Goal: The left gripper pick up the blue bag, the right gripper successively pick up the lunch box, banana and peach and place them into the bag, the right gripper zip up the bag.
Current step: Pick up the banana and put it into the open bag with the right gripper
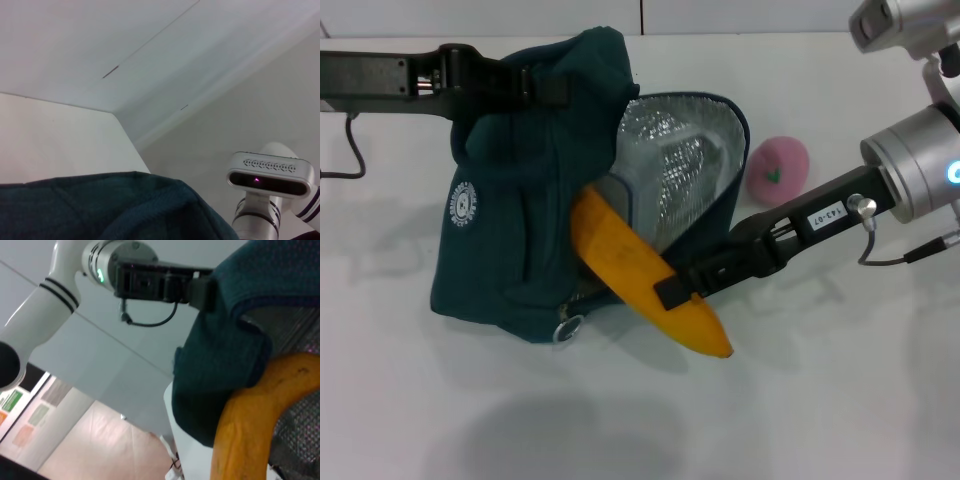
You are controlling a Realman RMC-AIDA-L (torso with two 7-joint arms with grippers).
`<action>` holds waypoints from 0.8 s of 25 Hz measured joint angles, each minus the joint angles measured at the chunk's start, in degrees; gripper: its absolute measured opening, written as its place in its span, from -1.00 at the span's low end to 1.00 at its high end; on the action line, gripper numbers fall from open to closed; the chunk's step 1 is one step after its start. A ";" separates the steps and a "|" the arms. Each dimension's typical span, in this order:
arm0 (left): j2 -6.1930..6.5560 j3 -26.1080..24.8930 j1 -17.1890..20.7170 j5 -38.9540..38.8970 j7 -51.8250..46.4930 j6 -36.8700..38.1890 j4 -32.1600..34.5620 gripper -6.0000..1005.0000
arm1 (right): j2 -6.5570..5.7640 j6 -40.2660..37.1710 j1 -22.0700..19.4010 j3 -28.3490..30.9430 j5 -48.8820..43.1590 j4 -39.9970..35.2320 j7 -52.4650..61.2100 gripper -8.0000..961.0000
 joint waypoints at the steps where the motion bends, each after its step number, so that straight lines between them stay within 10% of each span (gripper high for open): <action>1: 0.00 0.00 -0.02 0.00 -0.01 0.01 0.00 -0.92 | 0.11 -0.06 0.24 -0.18 -0.02 -0.11 -0.17 -0.10; 20: 0.14 2.16 0.05 -0.25 0.04 0.41 0.00 -0.92 | -0.17 0.95 0.88 -0.62 -1.40 -3.21 -1.66 -0.10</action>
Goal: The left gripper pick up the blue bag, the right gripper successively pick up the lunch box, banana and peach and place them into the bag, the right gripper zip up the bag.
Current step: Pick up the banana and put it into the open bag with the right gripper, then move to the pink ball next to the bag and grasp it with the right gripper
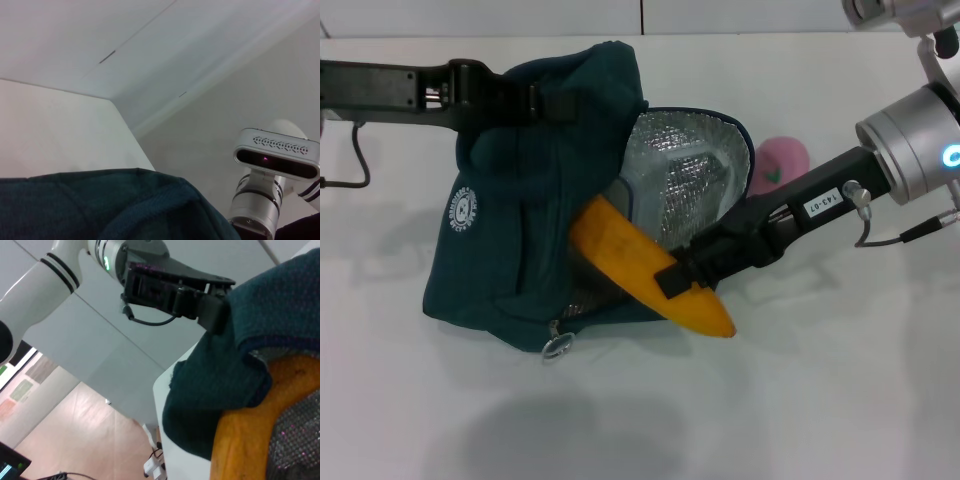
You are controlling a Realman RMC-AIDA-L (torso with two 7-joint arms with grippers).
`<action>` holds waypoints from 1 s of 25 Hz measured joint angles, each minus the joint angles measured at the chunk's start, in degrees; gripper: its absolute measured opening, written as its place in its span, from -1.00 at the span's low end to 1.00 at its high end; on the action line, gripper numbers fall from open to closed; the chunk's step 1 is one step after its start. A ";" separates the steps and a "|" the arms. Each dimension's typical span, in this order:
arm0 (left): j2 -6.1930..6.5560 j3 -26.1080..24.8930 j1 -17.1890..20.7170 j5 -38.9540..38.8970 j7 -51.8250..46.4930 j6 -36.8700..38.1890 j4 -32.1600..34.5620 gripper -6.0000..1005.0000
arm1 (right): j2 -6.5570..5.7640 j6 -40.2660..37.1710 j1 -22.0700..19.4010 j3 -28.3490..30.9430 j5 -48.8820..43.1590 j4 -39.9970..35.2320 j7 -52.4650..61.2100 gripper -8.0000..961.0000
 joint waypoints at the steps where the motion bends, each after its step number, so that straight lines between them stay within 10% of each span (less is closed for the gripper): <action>1: 0.02 -0.05 0.00 0.00 0.00 0.00 0.00 -0.92 | -0.03 0.18 0.00 0.09 0.01 0.00 0.08 -0.10; 25: 0.07 -0.30 0.00 -0.16 0.07 0.02 0.00 -0.92 | -0.41 1.16 -2.14 9.10 1.93 -0.38 0.17 -0.04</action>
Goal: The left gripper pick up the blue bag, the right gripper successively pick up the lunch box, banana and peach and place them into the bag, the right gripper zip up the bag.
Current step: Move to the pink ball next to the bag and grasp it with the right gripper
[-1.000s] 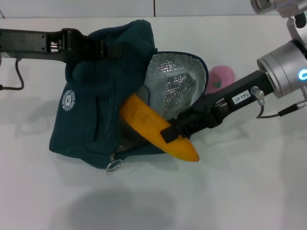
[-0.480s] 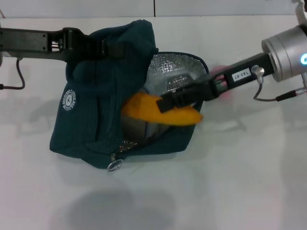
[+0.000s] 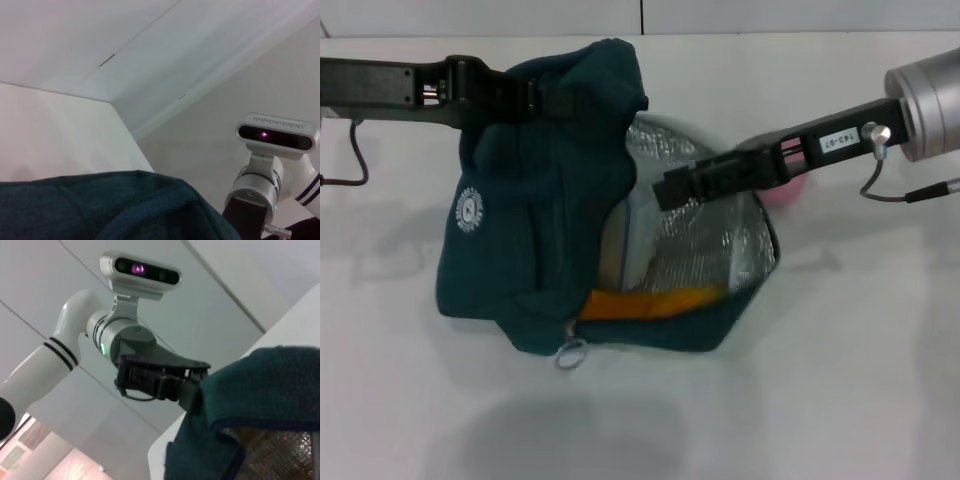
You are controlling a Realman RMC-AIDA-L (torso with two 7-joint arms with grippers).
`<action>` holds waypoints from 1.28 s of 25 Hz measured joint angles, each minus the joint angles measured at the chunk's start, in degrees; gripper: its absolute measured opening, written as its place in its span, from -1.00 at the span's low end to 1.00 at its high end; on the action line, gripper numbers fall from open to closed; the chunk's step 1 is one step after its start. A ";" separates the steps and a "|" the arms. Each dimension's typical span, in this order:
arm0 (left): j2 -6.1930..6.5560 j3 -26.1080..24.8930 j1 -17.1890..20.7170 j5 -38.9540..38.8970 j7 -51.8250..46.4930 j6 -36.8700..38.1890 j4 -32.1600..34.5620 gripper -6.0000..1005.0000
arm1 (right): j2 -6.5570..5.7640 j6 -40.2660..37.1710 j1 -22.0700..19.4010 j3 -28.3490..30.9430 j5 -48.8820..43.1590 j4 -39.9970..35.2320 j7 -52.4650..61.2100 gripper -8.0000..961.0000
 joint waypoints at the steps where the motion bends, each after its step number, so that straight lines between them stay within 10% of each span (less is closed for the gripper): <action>1: 0.01 -0.02 0.00 -0.01 0.00 0.00 0.00 -0.92 | 0.00 0.04 -0.44 0.40 0.15 -0.30 -0.14 -0.03; 6: 0.02 -0.43 0.01 -0.09 0.01 0.00 0.00 -0.92 | -0.25 -0.99 -2.74 3.62 0.38 -2.58 -0.78 0.44; 20: 0.37 -0.82 0.85 -0.84 -0.01 -0.01 0.00 -0.92 | -3.55 3.38 -20.67 9.82 0.37 -17.24 -2.04 0.50; 32: 0.37 -0.80 0.73 -0.84 0.01 -0.01 0.02 -0.92 | -1.04 17.75 -21.11 7.91 -10.98 -20.08 -2.50 0.49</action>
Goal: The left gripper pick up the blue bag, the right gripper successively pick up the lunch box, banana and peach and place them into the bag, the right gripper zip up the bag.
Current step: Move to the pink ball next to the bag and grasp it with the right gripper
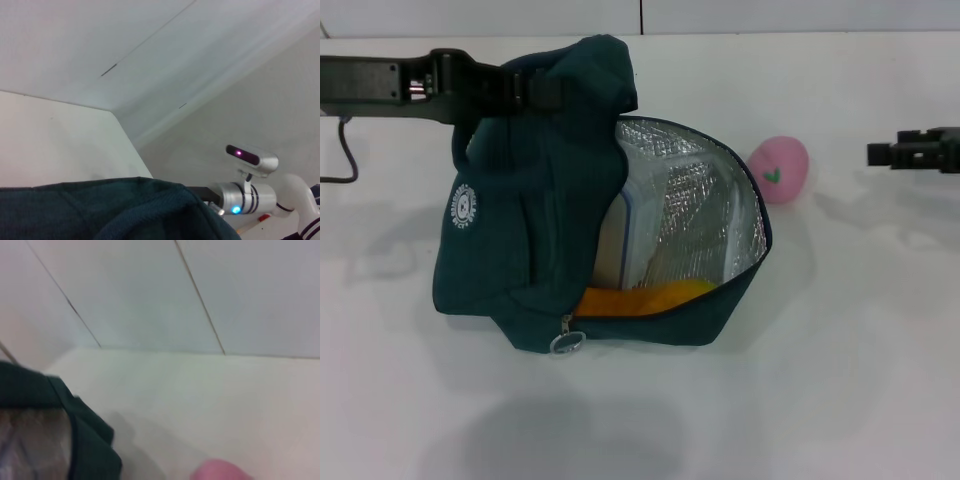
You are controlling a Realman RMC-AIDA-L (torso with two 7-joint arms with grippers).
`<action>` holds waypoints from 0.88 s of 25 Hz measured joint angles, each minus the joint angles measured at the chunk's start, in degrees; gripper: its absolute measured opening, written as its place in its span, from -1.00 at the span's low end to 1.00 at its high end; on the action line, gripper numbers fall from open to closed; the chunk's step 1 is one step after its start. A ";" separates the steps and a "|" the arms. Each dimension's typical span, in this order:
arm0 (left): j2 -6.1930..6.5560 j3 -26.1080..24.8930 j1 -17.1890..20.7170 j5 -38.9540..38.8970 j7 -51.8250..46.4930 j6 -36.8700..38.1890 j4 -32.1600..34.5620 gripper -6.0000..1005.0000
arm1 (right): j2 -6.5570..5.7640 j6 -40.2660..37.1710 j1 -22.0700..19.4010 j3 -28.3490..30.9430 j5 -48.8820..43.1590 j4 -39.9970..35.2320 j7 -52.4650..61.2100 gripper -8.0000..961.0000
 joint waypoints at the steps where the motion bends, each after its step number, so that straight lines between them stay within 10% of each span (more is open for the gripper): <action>1: 0.00 0.00 -0.02 0.00 0.00 0.00 0.04 -0.92 | 0.46 0.48 0.69 -0.60 -0.92 0.01 0.00 0.49; 10: 0.00 0.00 0.01 0.01 0.32 -0.12 0.10 -0.92 | 3.15 9.61 6.26 -8.66 -5.87 0.45 0.50 0.50; 22: 0.00 0.00 -0.16 0.05 0.18 -0.44 0.17 -0.92 | 3.25 15.83 8.49 -14.01 -7.62 3.71 0.60 0.49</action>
